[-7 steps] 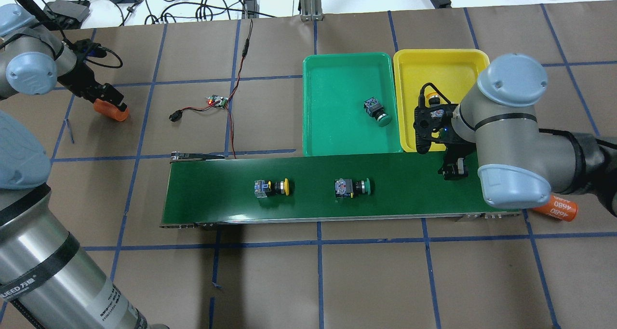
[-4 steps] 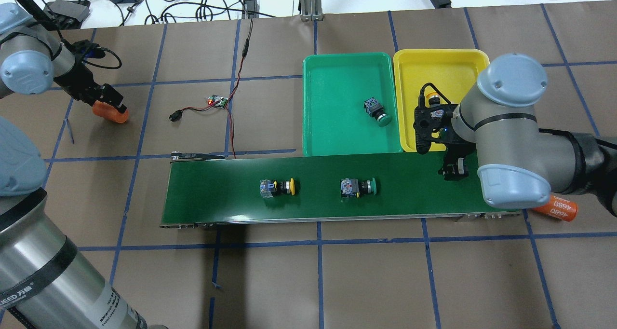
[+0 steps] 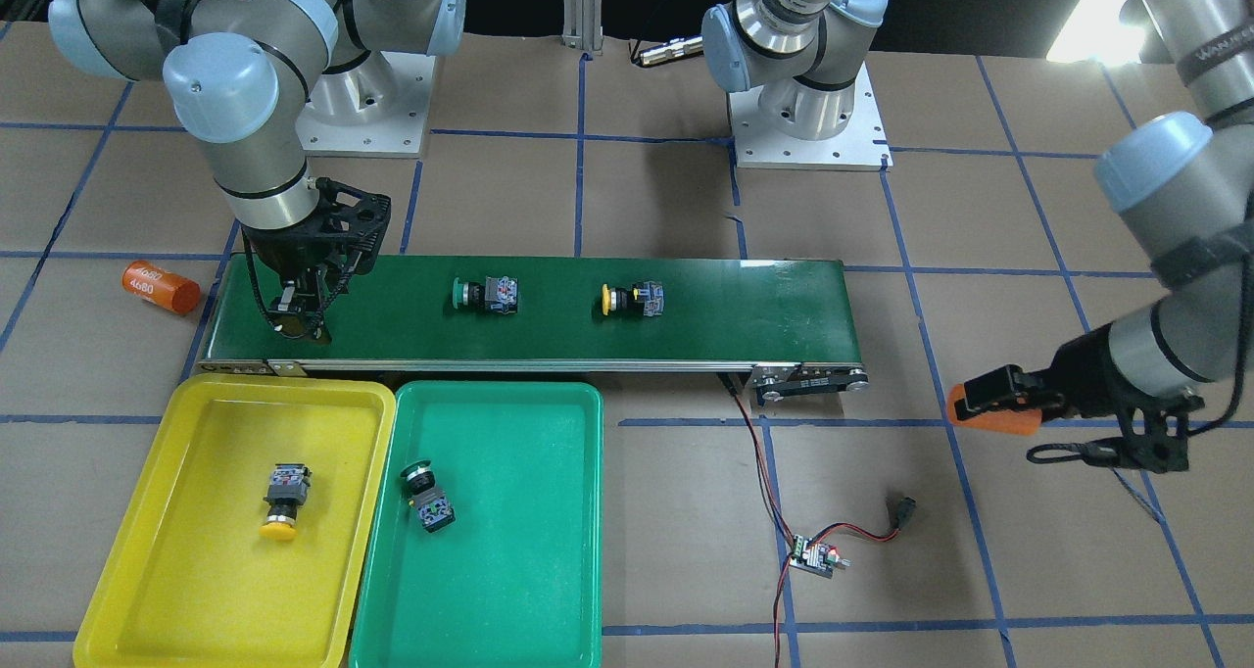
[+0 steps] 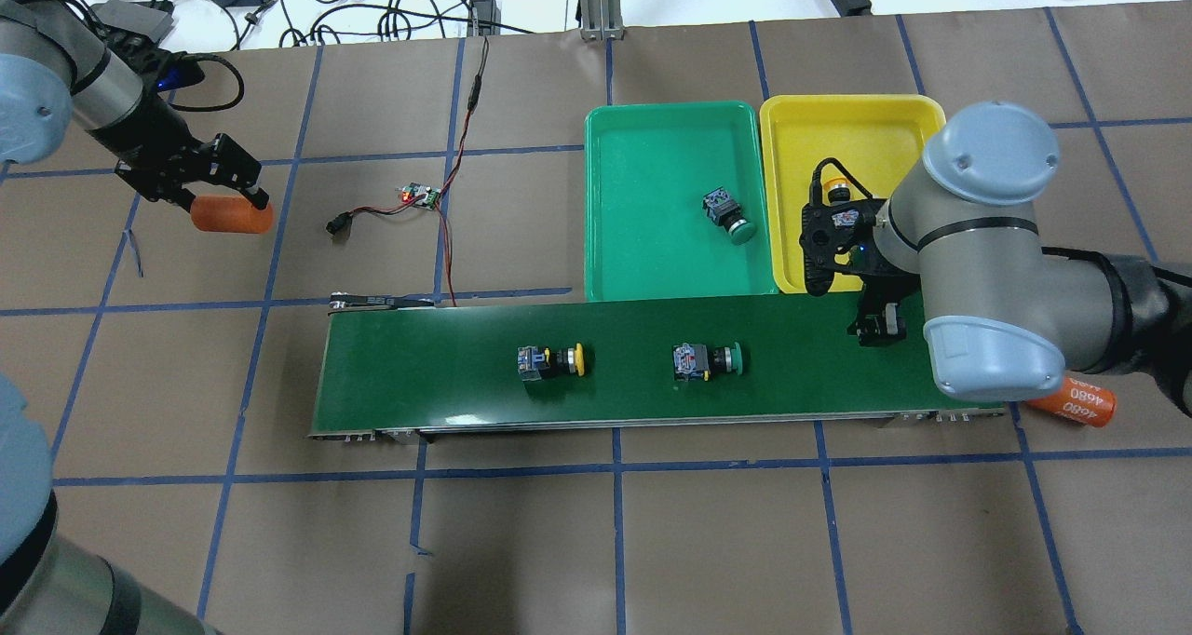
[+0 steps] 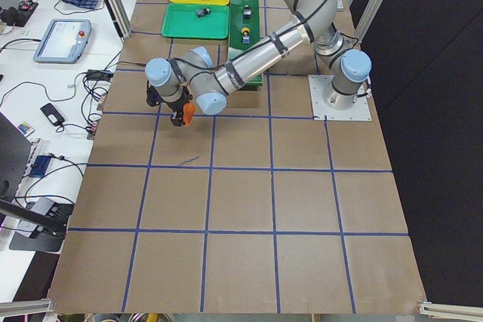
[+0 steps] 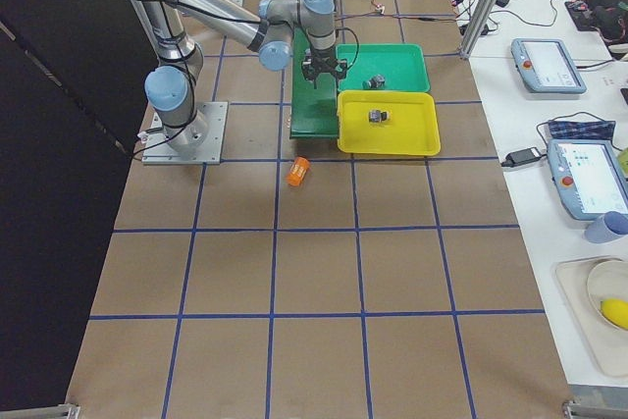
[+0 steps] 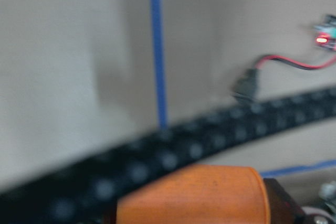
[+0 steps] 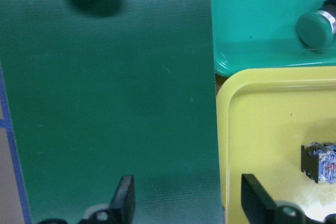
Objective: Sort buttons by color to trays
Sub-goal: 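Grasp the orange cylinder at the pile with the left gripper, then set the orange cylinder on the belt and open the left gripper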
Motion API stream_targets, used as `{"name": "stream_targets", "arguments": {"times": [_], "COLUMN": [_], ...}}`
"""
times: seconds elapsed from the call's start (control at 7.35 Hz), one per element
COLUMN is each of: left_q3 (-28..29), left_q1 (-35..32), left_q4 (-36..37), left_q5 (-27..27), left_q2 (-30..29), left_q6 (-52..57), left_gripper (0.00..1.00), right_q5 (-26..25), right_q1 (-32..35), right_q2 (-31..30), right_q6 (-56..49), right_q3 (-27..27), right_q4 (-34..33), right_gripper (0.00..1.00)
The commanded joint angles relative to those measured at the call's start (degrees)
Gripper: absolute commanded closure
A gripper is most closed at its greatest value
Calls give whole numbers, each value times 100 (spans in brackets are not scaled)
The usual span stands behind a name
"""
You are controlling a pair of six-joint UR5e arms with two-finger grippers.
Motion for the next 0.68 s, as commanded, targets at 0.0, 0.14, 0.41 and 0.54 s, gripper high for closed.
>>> {"name": "stream_targets", "arguments": {"times": [0.0, 0.14, 0.41, 0.54], "left_q3": [-1265, -1714, -2278, -2568], "left_q1": [-810, -1241, -1893, -2000], "left_q4": [100, 484, 952, 1484], "left_q5": [1, 11, 150, 169], "left_q2": [1084, 1392, 1658, 1616], "left_q6": [-1307, -1948, -2569, -2543], "left_gripper": [84, 84, 84, 84], "right_q5": [0, 0, 18, 9], "right_q1": [-16, -16, 10, 2], "right_q2": [0, 0, 0, 9], "right_q6": [-16, -25, 27, -16], "right_q3": [-1, -1, 17, 8], "right_q4": [-16, 2, 63, 55], "right_gripper": [25, 25, 25, 24]}}
